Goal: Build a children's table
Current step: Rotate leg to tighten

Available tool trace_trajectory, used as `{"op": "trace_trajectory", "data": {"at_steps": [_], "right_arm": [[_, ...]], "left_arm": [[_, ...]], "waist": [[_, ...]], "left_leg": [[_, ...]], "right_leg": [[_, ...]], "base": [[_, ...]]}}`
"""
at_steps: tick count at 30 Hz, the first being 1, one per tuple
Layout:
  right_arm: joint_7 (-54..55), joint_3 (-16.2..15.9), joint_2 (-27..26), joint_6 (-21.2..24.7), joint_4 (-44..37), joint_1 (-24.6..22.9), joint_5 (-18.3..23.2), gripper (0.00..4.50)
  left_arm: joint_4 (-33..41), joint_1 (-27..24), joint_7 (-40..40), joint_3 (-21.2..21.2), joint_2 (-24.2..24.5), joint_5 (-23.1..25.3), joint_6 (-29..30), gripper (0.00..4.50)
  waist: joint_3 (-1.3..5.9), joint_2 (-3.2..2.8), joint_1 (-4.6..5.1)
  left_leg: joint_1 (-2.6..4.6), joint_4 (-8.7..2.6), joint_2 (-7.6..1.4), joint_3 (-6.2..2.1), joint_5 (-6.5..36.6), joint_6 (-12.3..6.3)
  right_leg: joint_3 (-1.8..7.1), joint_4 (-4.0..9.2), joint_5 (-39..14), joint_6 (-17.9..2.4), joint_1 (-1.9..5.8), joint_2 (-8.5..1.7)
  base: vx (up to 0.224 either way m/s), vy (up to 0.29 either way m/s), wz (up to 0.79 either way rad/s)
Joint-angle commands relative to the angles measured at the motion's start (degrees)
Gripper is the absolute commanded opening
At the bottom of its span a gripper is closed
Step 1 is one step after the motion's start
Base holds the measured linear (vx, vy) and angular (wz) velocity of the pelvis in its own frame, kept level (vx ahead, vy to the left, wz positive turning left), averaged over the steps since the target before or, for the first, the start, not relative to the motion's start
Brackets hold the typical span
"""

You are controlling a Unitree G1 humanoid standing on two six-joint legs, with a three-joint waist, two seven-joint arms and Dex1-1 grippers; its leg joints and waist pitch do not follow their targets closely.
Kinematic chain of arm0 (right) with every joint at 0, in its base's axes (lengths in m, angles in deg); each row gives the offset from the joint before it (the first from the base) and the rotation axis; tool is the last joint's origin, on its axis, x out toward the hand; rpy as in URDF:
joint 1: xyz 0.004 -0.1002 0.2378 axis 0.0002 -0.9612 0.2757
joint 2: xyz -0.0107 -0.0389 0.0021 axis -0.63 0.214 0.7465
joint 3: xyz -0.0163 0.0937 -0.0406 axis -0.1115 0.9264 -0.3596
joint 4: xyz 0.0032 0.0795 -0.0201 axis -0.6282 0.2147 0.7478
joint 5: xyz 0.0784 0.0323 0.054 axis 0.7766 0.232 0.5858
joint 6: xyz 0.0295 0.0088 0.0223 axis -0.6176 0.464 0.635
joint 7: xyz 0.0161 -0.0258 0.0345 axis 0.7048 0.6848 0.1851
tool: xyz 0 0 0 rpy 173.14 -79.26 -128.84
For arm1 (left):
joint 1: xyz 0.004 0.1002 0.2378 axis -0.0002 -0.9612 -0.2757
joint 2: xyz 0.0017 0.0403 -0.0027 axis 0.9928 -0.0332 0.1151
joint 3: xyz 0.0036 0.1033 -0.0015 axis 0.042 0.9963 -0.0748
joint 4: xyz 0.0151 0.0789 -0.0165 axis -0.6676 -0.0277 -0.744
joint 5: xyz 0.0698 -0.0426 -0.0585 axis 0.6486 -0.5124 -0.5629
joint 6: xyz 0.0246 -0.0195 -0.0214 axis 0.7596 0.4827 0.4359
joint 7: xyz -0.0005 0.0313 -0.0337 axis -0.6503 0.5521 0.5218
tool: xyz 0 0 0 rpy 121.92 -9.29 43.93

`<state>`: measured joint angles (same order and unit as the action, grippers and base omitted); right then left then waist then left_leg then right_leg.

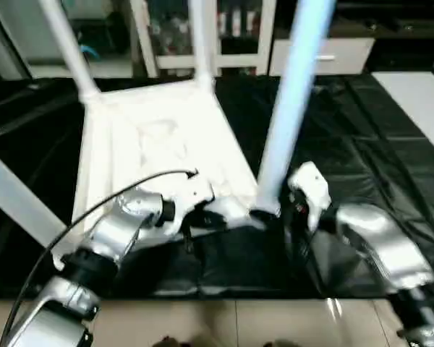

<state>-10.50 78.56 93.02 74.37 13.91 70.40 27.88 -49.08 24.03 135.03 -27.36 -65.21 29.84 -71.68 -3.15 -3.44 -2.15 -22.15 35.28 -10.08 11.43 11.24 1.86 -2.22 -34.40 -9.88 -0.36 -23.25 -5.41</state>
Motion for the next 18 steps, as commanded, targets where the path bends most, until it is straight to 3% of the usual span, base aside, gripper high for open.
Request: {"op": "trace_trajectory", "data": {"at_steps": [1, 3, 5, 7, 9, 11, 12, 13, 18], "right_arm": [[-1.55, -0.68, 0.29, 0.22, -0.08, 0.25, 0.27, 4.15], [-2.56, -0.72, 0.38, 0.59, 0.27, 0.28, 0.88, 4.15], [-3.18, -1.12, 0.39, 0.35, 1.16, 0.49, 0.67, 4.15], [-3.62, -1.21, 0.40, 0.57, 1.18, 0.51, 0.74, 4.15], [-3.80, -1.22, 0.40, 0.63, 1.41, 0.74, 0.66, 3.88], [-4.48, -0.89, 0.52, 0.81, 1.81, 1.25, 0.73, 3.70], [-4.75, -0.70, 0.52, 0.82, 2.01, 1.42, 0.79, 3.70], [-4.98, -0.61, 0.47, 0.59, 2.55, 1.66, 0.73, 3.58], [-5.60, -0.79, -0.18, -0.12, 4.16, 2.20, 0.53, 3.06]], "left_arm": [[3.10, 0.90, 2.37, 0.36, 0.14, -1.63, -0.20, 0.00], [3.21, 0.61, 2.16, 0.60, 0.56, -1.07, -0.62, 0.00], [3.95, 0.26, 2.13, 0.24, 0.86, -1.46, 0.30, 0.00], [4.13, 0.17, 2.35, 0.14, 1.07, -1.48, 0.38, 0.00], [3.94, 0.18, 2.65, 0.06, 1.34, -1.38, 0.35, 0.00], [3.17, 0.51, 2.82, 0.15, 1.46, -0.93, 0.23, 0.00], [2.87, 0.68, 2.74, 0.22, 1.40, -0.75, 0.16, 0.00], [2.60, 0.88, 2.35, 0.14, 1.20, -0.62, 0.12, 0.00], [3.56, 0.60, 1.89, -0.12, 1.20, -0.92, 0.82, 0.00]], "waist": [[3.91, 0.67, 0.21], [3.97, 0.81, 0.16], [4.01, 0.43, 0.19], [4.08, 0.60, 0.21], [4.06, 0.46, 0.31], [4.06, 1.23, 0.27], [4.08, 0.99, 0.18], [4.07, 1.18, 0.14], [4.13, 0.99, 0.01]], "left_leg": [[1.58, -4.86, -2.89, -1.20, 13.19, -2.39], [1.30, -4.84, -2.83, -1.31, 12.35, -2.68], [1.36, -4.74, -2.83, -1.31, 11.78, -2.83], [1.28, -4.72, -2.81, -1.32, 11.40, -2.95], [1.32, -4.69, -2.78, -1.28, 11.34, -2.98], [1.18, -4.74, -2.78, -1.30, 11.18, -3.20], [1.21, -4.68, -2.79, -1.33, 11.12, -3.19], [1.23, -4.65, -2.79, -1.28, 11.09, -3.27], [1.17, -4.55, -2.77, -1.27, 9.79, -3.65]], "right_leg": [[1.81, 3.82, -11.31, -13.90, 2.22, -2.57], [1.79, 3.68, -11.02, -13.72, 2.45, -2.68], [1.75, 3.66, -10.44, -13.84, 2.38, -2.68], [1.70, 3.62, -10.03, -13.88, 2.49, -2.62], [1.66, 3.64, -9.58, -13.91, 2.43, -2.50], [1.64, 3.60, -9.88, -13.96, 2.57, -2.55], [1.66, 3.52, -10.14, -14.04, 2.56, -2.67], [1.66, 3.64, -10.64, -13.97, 2.50, -2.68], [1.64, 3.45, -9.30, -14.23, 2.53, -2.67]], "base": [[0.000, 0.000, 0.00], [0.000, 0.000, 0.00], [0.000, 0.000, 0.00], [0.000, 0.000, 0.00], [0.000, 0.000, 0.00], [0.000, 0.000, 0.00], [0.000, 0.000, 0.00], [0.000, 0.000, 0.00], [0.000, 0.000, 0.00]]}}
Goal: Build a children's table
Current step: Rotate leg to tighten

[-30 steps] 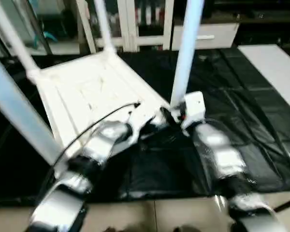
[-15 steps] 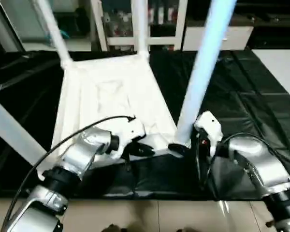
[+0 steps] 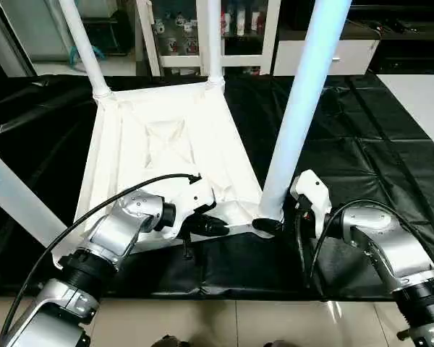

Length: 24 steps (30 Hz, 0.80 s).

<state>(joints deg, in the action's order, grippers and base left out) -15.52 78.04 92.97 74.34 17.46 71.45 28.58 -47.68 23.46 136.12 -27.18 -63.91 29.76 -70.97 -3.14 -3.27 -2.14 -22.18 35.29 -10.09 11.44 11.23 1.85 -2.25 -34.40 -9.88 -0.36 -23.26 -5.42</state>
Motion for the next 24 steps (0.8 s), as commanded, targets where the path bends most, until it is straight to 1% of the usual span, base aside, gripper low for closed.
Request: {"op": "trace_trajectory", "data": {"at_steps": [1, 3, 4, 5, 6, 7, 8, 9, 10, 11, 12, 14, 15, 16, 17, 18, 19, 20, 21, 22, 23, 24], "right_arm": [[-0.62, -0.31, -0.24, -0.19, 0.69, 1.12, -0.25, 2.99], [-0.79, -0.38, -0.32, -0.37, 0.77, 0.98, -0.35, 2.96], [-0.85, -0.40, -0.32, -0.39, 0.78, 0.96, -0.36, 2.80], [-0.95, -0.44, -0.31, -0.42, 0.80, 0.91, -0.36, 2.80], [-1.14, -0.50, -0.24, -0.54, 0.93, 0.87, -0.40, 2.76], [-1.28, -0.55, -0.25, -0.61, 1.06, 0.85, -0.44, 2.74], [-1.33, -0.56, -0.27, -0.69, 1.18, 0.85, -0.50, 2.74], [-1.29, -0.58, -0.37, -0.73, 1.23, 0.83, -0.56, 2.73], [-1.28, -0.57, -0.41, -0.74, 1.25, 0.83, -0.58, 2.73], [-1.01, -0.33, -0.70, -0.53, 1.21, 0.73, -0.43, 2.72], [-0.62, -0.09, -0.91, -0.52, 1.35, 0.73, -0.40, 2.72], [2.92, 1.56, -2.86, -0.46, 3.28, 1.32, -0.34, 2.72], [3.61, 1.86, -3.24, -0.49, 3.66, 1.45, -0.33, 2.72], [6.94, 2.88, -4.83, -0.91, 5.18, 2.03, -0.76, 2.72], [8.87, 3.46, -5.73, -1.18, 5.98, 2.33, -1.03, 2.72], [16.33, 5.15, -9.25, -2.33, 9.18, 3.65, -2.21, 2.72], [16.33, 5.15, -9.25, -2.33, 9.18, 3.65, -2.21, 2.72], [19.52, 5.86, -10.77, -2.63, 10.60, 4.26, -2.65, 2.72], [22.63, 6.60, -12.27, -2.72, 12.06, 4.89, -2.96, 2.72], [24.26, 7.00, -13.08, -2.69, 12.71, 5.12, -3.11, 2.72], [29.87, 8.19, -16.30, -3.38, 15.56, 6.59, -3.59, 2.72], [33.16, 8.66, -18.20, -4.00, 17.46, 7.70, -3.97, 2.72]], "left_arm": [[2.26, 0.98, 0.85, -0.26, 0.02, -0.79, -0.03, 0.00], [2.32, 0.78, 0.76, -0.27, 0.14, -0.72, -0.15, 0.00], [2.34, 0.76, 0.74, -0.28, 0.16, -0.72, -0.14, 0.00], [2.38, 0.73, 0.70, -0.33, 0.18, -0.72, -0.10, 0.00], [2.38, 0.68, 0.68, -0.34, 0.19, -0.72, -0.08, 0.00], [2.42, 0.55, 0.73, -0.32, 0.29, -0.69, -0.12, 0.00], [2.45, 0.44, 0.89, -0.26, 0.38, -0.69, -0.11, 0.00], [2.47, 0.28, 1.16, -0.23, 0.51, -0.78, -0.13, 0.00], [2.48, 0.23, 1.25, -0.22, 0.55, -0.81, -0.13, 0.00], [2.43, 0.06, 1.74, -0.04, 0.71, -0.90, 0.03, 0.00], [2.33, 0.03, 1.78, 0.02, 0.69, -0.88, 0.03, 0.00], [1.56, 0.13, 0.62, -0.06, -0.22, -0.71, 0.39, 0.00], [1.43, 0.16, 0.32, -0.11, -0.42, -0.69, 0.50, 0.00], [0.58, 0.45, -1.70, -0.67, -1.55, -0.51, 0.55, 0.00], [0.15, 0.61, -2.91, -1.02, -2.21, -0.41, 0.60, 0.00], [-2.43, 1.57, -7.40, -2.54, -4.72, -0.24, 0.57, 0.00], [-2.43, 1.57, -7.40, -2.54, -4.72, -0.24, 0.57, 0.00], [-3.58, 1.99, -9.19, -2.96, -5.65, 0.03, 0.35, 0.00], [-4.75, 2.45, -11.04, -3.30, -6.58, 0.36, 0.35, 0.00], [-5.22, 2.57, -12.02, -3.41, -7.03, 0.58, 0.36, 0.00], [-8.21, 4.21, -16.88, -4.56, -9.62, 0.97, 1.80, 0.00], [-10.39, 5.49, -19.96, -5.24, -11.27, 1.25, 2.67, 0.00]], "waist": [[4.07, 0.86, 0.02], [4.07, 0.86, 0.03], [4.07, 0.86, 0.03], [4.12, 0.86, 0.01], [4.12, 1.44, 0.09], [4.10, 0.70, -0.05], [4.08, 0.89, 0.05], [4.12, 0.44, 0.05], [4.11, 0.59, 0.13], [4.15, 0.27, 0.22], [4.14, 0.40, 0.28], [4.16, 0.44, 0.38], [4.11, 0.39, 0.43], [4.12, 0.43, 0.47], [3.93, 0.94, 0.74], [3.94, 1.18, 0.88], [3.82, 1.01, 1.22], [3.89, 0.97, 1.35], [3.93, 1.08, 1.79], [3.94, 1.02, 1.94], [4.01, 0.89, 2.31], [3.87, 0.97, 2.52]], "left_leg": [[1.22, -4.57, -2.78, -1.28, 10.01, -3.66], [1.22, -4.60, -2.78, -1.32, 10.42, -3.49], [1.25, -4.60, -2.79, -1.31, 10.40, -3.45], [1.25, -4.54, -2.77, -1.29, 10.10, -3.48], [1.17, -4.55, -2.78, -1.25, 9.76, -3.68], [1.25, -4.53, -2.78, -1.31, 9.73, -3.69], [1.26, -4.55, -2.79, -1.27, 9.97, -3.66], [1.29, -4.54, -2.79, -1.34, 9.97, -3.53], [1.31, -4.56, -2.78, -1.28, 10.07, -3.50], [1.36, -4.56, -2.76, -1.31, 10.26, -3.33], [1.32, -4.57, -2.76, -1.29, 10.38, -3.30], [1.27, -4.54, -2.69, -1.27, 10.64, -3.21], [1.29, -4.63, -2.72, -1.31, 11.13, -2.92], [1.32, -4.63, -2.69, -1.32, 11.39, -2.74], [1.02, -4.80, -2.57, -1.41, 12.24, -2.14], [1.06, -4.82, -2.60, -1.46, 12.60, -1.78], [1.18, -4.85, -2.44, -1.42, 13.73, -0.87], [1.30, -4.85, -2.44, -1.48, 14.23, -0.42], [1.15, -4.99, -2.41, -1.69, 14.74, -0.12], [1.09, -4.98, -2.37, -1.67, 14.67, -0.04], [1.17, -4.89, -2.35, -1.54, 14.97, -0.29], [1.31, -4.89, -2.30, -1.43, 15.46, -0.17]], "right_leg": [[1.67, 3.50, -9.66, -14.19, 2.54, -2.64], [1.65, 3.54, -10.50, -14.03, 2.56, -2.67], [1.66, 3.56, -10.56, -13.97, 2.54, -2.66], [1.68, 3.51, -10.25, -13.98, 2.57, -2.67], [1.68, 3.52, -9.99, -13.96, 2.61, -2.62], [1.67, 3.44, -10.22, -14.04, 2.52, -2.69], [1.65, 3.54, -10.35, -14.02, 2.50, -2.62], [1.64, 3.45, -10.21, -14.06, 2.52, -2.62], [1.62, 3.56, -10.05, -14.01, 2.48, -2.53], [1.60, 3.49, -9.43, -14.16, 2.50, -2.48], [1.60, 3.51, -9.25, -14.23, 2.52, -2.46], [1.61, 3.49, -9.04, -14.46, 2.56, -2.51], [1.61, 3.56, -9.81, -14.45, 2.52, -2.56], [1.59, 3.59, -10.18, -14.40, 2.49, -2.51], [1.58, 3.73, -13.13, -13.83, 2.54, -2.65], [1.55, 3.83, -14.08, -13.51, 2.53, -2.67], [1.51, 4.10, -16.04, -13.04, 2.28, -2.56], [1.54, 4.15, -16.72, -12.73, 2.17, -2.59], [1.48, 4.16, -16.98, -12.24, 2.37, -2.54], [1.48, 4.13, -16.68, -12.18, 2.37, -2.55], [1.58, 4.24, -16.02, -12.15, 2.17, -2.51], [1.60, 4.41, -16.46, -12.26, 1.89, -2.43]], "base": [[0.000, 0.000, 0.00], [0.000, 0.000, 0.00], [0.000, 0.000, 0.00], [0.000, 0.000, 0.00], [0.000, 0.000, 0.00], [0.000, 0.000, 0.00], [0.000, 0.000, 0.00], [0.000, 0.000, 0.00], [0.000, 0.000, 0.00], [0.000, 0.000, 0.00], [0.000, 0.000, 0.00], [0.000, 0.000, 0.00], [0.000, 0.000, 0.00], [0.000, 0.000, 0.00], [0.000, 0.000, 0.00], [0.000, 0.000, 0.00], [0.000, 0.000, 0.00], [0.000, 0.000, 0.00], [0.000, 0.000, 0.00], [0.000, 0.000, 0.00], [0.000, 0.000, 0.00], [0.000, 0.000, 0.00]]}}
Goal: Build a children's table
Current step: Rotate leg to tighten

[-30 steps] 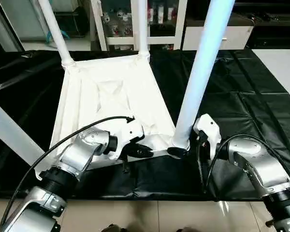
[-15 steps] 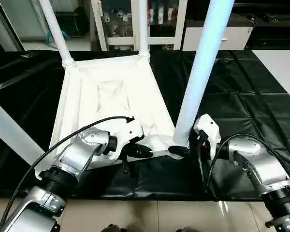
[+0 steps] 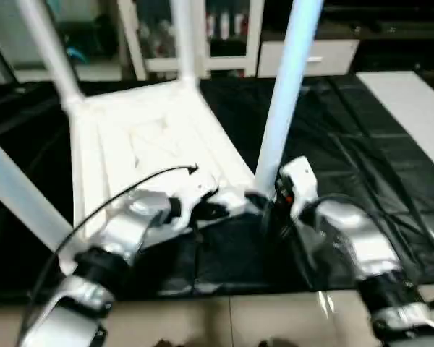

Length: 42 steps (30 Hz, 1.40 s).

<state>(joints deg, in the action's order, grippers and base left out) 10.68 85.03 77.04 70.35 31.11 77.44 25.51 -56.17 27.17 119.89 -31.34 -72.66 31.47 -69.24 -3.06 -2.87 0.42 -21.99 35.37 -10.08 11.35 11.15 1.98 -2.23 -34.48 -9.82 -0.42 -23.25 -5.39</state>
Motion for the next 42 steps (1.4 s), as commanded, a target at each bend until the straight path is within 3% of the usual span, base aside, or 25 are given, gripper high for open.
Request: {"op": "trace_trajectory", "data": {"at_steps": [1, 4, 5, 8, 10, 13, 15, 16, 17, 19, 21, 24, 25, 27, 28, 30, 33, 34, 37, 40, 42], "right_arm": [[9.05, 1.97, -3.50, -0.48, 5.13, 2.49, -1.23, 2.72], [13.74, 1.89, -5.05, -1.25, 8.05, 4.25, -2.85, 2.72], [17.51, 2.29, -6.21, -1.50, 10.28, 5.54, -3.59, 2.72], [28.00, 2.20, -10.97, -2.88, 17.39, 10.18, -6.49, 2.72], [28.91, 1.71, -11.70, -3.23, 18.41, 10.91, -7.04, 2.72], [29.29, 2.31, -12.88, -4.23, 20.15, 11.93, -7.13, 2.72], [27.63, 3.36, -13.16, -6.35, 19.98, 11.86, -6.13, 2.72], [25.83, 3.61, -13.08, -6.93, 18.96, 11.43, -5.32, 2.72], [24.27, 3.58, -12.91, -8.34, 18.28, 11.23, -5.05, 3.28], [22.23, 3.01, -12.11, -9.18, 16.05, 10.39, -4.99, 3.44], [20.25, 2.71, -10.37, -8.19, 11.90, 8.61, -4.26, 3.64], [15.86, 2.61, -7.82, -6.07, 6.88, 6.32, -2.67, 3.84], [14.64, 2.60, -7.19, -5.52, 5.80, 5.79, -2.27, 3.84], [7.76, 1.27, -3.44, -2.77, 0.88, 3.05, -1.13, 3.99], [4.41, 0.38, -1.47, -1.68, -1.39, 1.59, -0.76, 4.09], [-3.26, -1.99, 3.20, 2.90, -6.63, -1.53, 0.85, 4.09], [-11.41, -2.80, 9.09, 6.91, -14.65, -5.76, 4.30, 4.09], [-11.41, -2.80, 9.09, 6.91, -14.65, -5.76, 4.30, 4.09], [-19.93, -4.67, 15.87, 7.69, -19.92, -8.35, 5.70, 4.09], [-24.63, -5.30, 18.30, 10.00, -22.04, -8.46, 7.40, 4.09], [-25.59, -5.39, 18.15, 10.35, -22.01, -8.10, 7.69, 4.09]], "left_arm": [[-3.34, 2.64, -5.70, -1.50, -3.58, -0.24, 1.38, 0.00], [-6.72, 4.55, -11.59, -3.17, -5.89, 0.27, 1.96, 0.00], [-8.82, 5.62, -14.66, -3.93, -7.21, 0.65, 2.03, 0.00], [-15.94, 9.15, -27.05, -5.99, -11.38, 2.43, -1.78, 0.00], [-16.67, 9.56, -27.96, -6.14, -11.88, 2.44, -2.33, 0.00], [-16.83, 9.98, -27.61, -6.45, -12.45, 2.24, -2.45, 0.00], [-16.37, 9.81, -26.50, -6.05, -11.89, 2.54, -2.38, 0.00], [-16.12, 9.68, -25.95, -5.89, -11.49, 2.57, -2.45, 0.00], [-16.59, 9.80, -25.31, -5.88, -11.07, 2.62, -3.24, 0.00], [-16.75, 9.69, -23.73, -5.73, -10.33, 2.58, -4.14, 0.00], [-15.86, 9.00, -20.97, -4.90, -8.95, 2.84, -4.72, 0.00], [-13.11, 7.58, -16.55, -3.42, -6.86, 3.32, -4.82, 0.00], [-12.36, 7.24, -15.61, -3.21, -6.41, 3.28, -4.42, 0.00], [-8.55, 5.26, -9.99, -1.96, -3.92, 2.67, -4.42, 0.00], [-6.52, 4.15, -7.66, -1.48, -2.81, 2.18, -3.62, 0.00], [-2.90, 1.99, -2.11, 0.31, -0.18, 1.57, -4.27, 0.00], [1.43, -0.65, 5.05, 2.55, 3.69, 0.24, -5.15, 0.00], [1.43, -0.65, 5.05, 2.55, 3.69, 0.24, -5.15, 0.00], [7.06, -2.79, 14.31, 3.93, 7.09, -2.84, -3.25, 0.00], [9.12, -2.71, 17.47, 4.53, 7.78, -3.73, -1.55, 0.00], [9.86, -2.74, 18.53, 5.01, 8.27, -3.85, -1.01, 0.00]], "waist": [[3.91, 0.72, 0.10], [3.97, 0.72, -0.05], [4.11, 0.95, -0.15], [4.10, 0.76, 0.03], [4.22, 0.88, -0.31], [4.59, 0.79, -0.73], [4.57, 0.37, -0.74], [4.56, 0.43, -0.65], [4.54, 0.32, -0.58], [4.58, 0.34, -0.50], [4.45, 0.60, -0.13], [4.46, 0.82, 0.34], [4.48, 1.08, 0.08], [4.41, 0.94, -0.10], [4.34, 1.36, -0.35], [4.31, 0.95, -1.10], [4.06, 1.08, -1.38], [3.98, 0.92, -1.60], [3.84, 0.66, -2.07], [3.75, 1.22, -2.74], [3.71, 1.11, -2.97]], "left_leg": [[1.25, -4.83, -2.07, -1.38, 15.62, 0.03], [1.07, -4.78, -2.16, -1.40, 14.24, -0.37], [0.93, -4.68, -2.11, -1.33, 12.72, -1.32], [1.00, -4.60, -1.92, -1.26, 12.07, -1.56], [1.04, -4.47, -1.92, -1.16, 11.60, -2.44], [0.66, -4.29, -1.94, -1.12, 7.02, -5.10], [0.74, -4.21, -1.96, -1.04, 6.77, -6.01], [0.71, -4.24, -1.98, -1.05, 7.13, -6.20], [0.80, -4.27, -2.06, -1.03, 7.86, -6.20], [0.76, -4.32, -2.11, -1.09, 8.10, -6.13], [0.27, -4.59, -2.11, -1.38, 8.42, -6.33], [0.44, -4.47, -2.19, -1.34, 8.89, -6.62], [0.45, -4.41, -2.28, -1.29, 8.47, -6.89], [0.57, -4.39, -2.51, -1.21, 7.87, -7.21], [0.64, -4.42, -2.53, -1.12, 7.79, -7.46], [0.81, -4.51, -2.90, -1.28, 7.08, -7.63], [1.01, -4.67, -2.92, -1.04, 8.74, -6.55], [1.07, -4.84, -2.94, -1.23, 9.36, -6.28], [1.26, -5.15, -3.18, -1.19, 10.71, -4.54], [1.46, -5.03, -3.07, -0.95, 11.08, -4.24], [1.37, -5.09, -3.11, -1.02, 11.26, -3.87]], "right_leg": [[1.52, 4.56, -17.54, -12.20, 1.95, -2.45], [1.53, 4.57, -16.41, -12.23, 2.12, -2.57], [1.53, 4.36, -14.11, -12.62, 2.25, -2.50], [1.46, 4.47, -13.43, -13.15, 2.14, -2.40], [1.48, 4.51, -12.51, -12.96, 2.37, -2.56], [1.33, 3.90, -7.33, -13.44, 2.84, -2.63], [1.27, 3.95, -6.88, -13.81, 2.76, -2.62], [1.23, 4.00, -7.34, -13.96, 2.84, -2.60], [1.22, 4.12, -7.95, -13.92, 2.79, -2.59], [1.19, 4.02, -7.99, -13.99, 2.86, -2.52], [1.05, 3.94, -8.04, -13.24, 3.29, -2.57], [1.07, 4.08, -8.27, -13.85, 3.19, -2.57], [1.16, 3.96, -8.41, -14.09, 3.25, -2.73], [1.22, 3.86, -7.91, -14.43, 3.02, -2.65], [1.18, 3.91, -7.99, -14.44, 2.99, -2.49], [1.33, 3.58, -7.22, -14.25, 3.03, -2.69], [1.53, 3.81, -8.72, -14.35, 2.59, -2.66], [1.44, 3.89, -9.37, -14.06, 2.77, -2.63], [1.63, 3.95, -10.18, -13.43, 2.53, -2.64], [1.80, 3.92, -11.11, -13.70, 2.30, -2.71], [1.85, 4.00, -12.56, -13.29, 2.25, -2.88]], "base": [[0.000, 0.000, 0.00], [0.000, 0.000, 0.00], [0.000, 0.000, 0.00], [0.000, 0.000, 0.00], [0.000, 0.000, 0.00], [0.000, 0.000, 0.00], [0.000, 0.000, 0.00], [0.000, 0.000, 0.00], [0.000, 0.000, 0.00], [0.000, 0.000, 0.00], [0.000, 0.000, 0.00], [0.000, 0.000, 0.00], [0.000, 0.000, 0.00], [0.000, 0.000, 0.00], [0.000, 0.000, 0.00], [0.000, 0.000, 0.00], [0.000, 0.000, 0.00], [0.000, 0.000, 0.00], [0.000, 0.000, 0.00], [0.000, 0.000, 0.00], [0.000, 0.000, 0.00]]}}
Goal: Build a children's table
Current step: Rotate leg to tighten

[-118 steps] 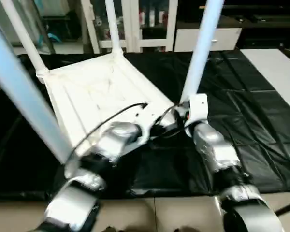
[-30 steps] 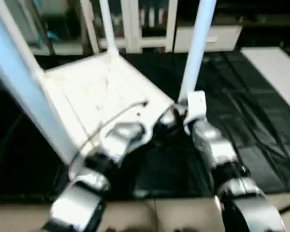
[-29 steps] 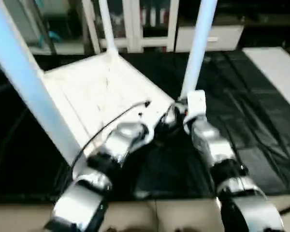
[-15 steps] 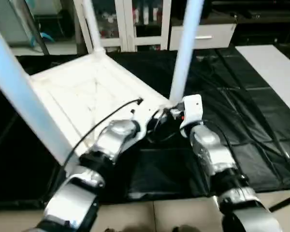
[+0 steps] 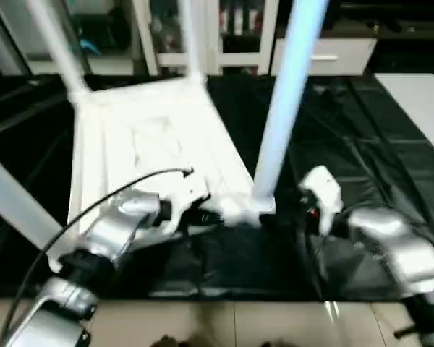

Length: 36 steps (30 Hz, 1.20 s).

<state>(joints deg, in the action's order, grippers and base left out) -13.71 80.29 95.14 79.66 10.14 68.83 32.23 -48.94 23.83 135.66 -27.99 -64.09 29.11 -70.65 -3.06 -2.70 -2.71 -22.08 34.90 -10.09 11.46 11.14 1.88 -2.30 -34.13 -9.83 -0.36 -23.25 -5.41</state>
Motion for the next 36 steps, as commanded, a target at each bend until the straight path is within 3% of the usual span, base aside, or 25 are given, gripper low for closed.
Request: {"op": "trace_trajectory", "data": {"at_steps": [1, 5, 7, 10, 18, 24, 36], "right_arm": [[-1.37, -1.09, -0.04, 0.77, -0.55, 0.83, 0.35, 4.09], [-1.21, -2.37, -0.67, 0.63, 0.62, 1.62, -0.74, 4.09], [-1.08, -2.99, -1.03, 0.94, 1.52, 2.30, -1.03, 4.09], [-0.38, -2.77, -2.13, 0.12, 3.80, 3.87, -2.14, 3.83], [-1.24, -3.62, -2.81, -0.79, 4.56, 4.57, -2.73, 3.12], [-2.41, -4.54, -1.92, -1.78, 4.55, 3.61, -3.75, 2.72], [-1.23, -3.59, -2.71, -1.59, 4.25, 1.36, -3.69, 2.64]], "left_arm": [[3.06, 0.50, 2.88, 1.82, -0.15, -1.48, 0.53, 0.00], [4.45, -0.11, 2.85, 1.65, 0.01, -1.86, 1.15, 0.00], [4.91, -0.35, 3.06, 1.36, 0.05, -1.90, 1.34, 0.00], [3.64, 0.31, 3.30, 1.23, -0.27, -1.48, 1.16, 0.00], [3.47, 0.53, 2.87, 1.12, -0.56, -1.64, 1.60, 0.00], [3.60, 0.18, 2.88, 0.83, -0.20, -1.55, 1.47, 0.00], [4.21, -0.64, 2.22, 0.48, -0.34, -1.77, 2.00, 0.00]], "waist": [[3.73, 0.92, 0.06], [3.92, 1.09, -0.17], [4.00, 0.73, -0.17], [4.06, 0.50, -0.11], [4.13, 0.63, -0.02], [4.24, 0.11, 0.05], [4.28, 0.15, -0.08]], "left_leg": [[1.51, -4.64, -3.09, -1.17, 11.33, -3.39], [1.39, -4.50, -2.93, -1.13, 9.49, -3.03], [1.35, -4.42, -2.86, -1.15, 8.76, -3.16], [1.34, -4.33, -2.78, -1.15, 8.48, -3.09], [1.28, -4.29, -2.75, -1.19, 8.87, -2.98], [1.35, -4.20, -2.73, -1.21, 8.44, -3.19], [1.41, -4.14, -2.76, -1.20, 8.65, -3.45]], "right_leg": [[1.89, 3.71, -12.96, -13.15, 2.17, -2.82], [1.88, 3.38, -10.89, -13.08, 2.24, -2.71], [1.85, 3.26, -9.93, -13.20, 2.32, -2.71], [1.80, 3.19, -8.81, -13.56, 2.39, -2.65], [1.70, 3.15, -8.28, -13.84, 2.58, -2.57], [1.66, 3.00, -6.77, -14.31, 2.67, -2.50], [1.62, 2.98, -6.46, -14.76, 2.71, -2.49]], "base": [[0.000, 0.000, 0.00], [0.000, 0.000, 0.00], [0.000, 0.000, 0.00], [0.000, 0.000, 0.00], [0.000, 0.000, 0.00], [0.000, 0.000, 0.00], [0.000, 0.000, 0.00]]}}
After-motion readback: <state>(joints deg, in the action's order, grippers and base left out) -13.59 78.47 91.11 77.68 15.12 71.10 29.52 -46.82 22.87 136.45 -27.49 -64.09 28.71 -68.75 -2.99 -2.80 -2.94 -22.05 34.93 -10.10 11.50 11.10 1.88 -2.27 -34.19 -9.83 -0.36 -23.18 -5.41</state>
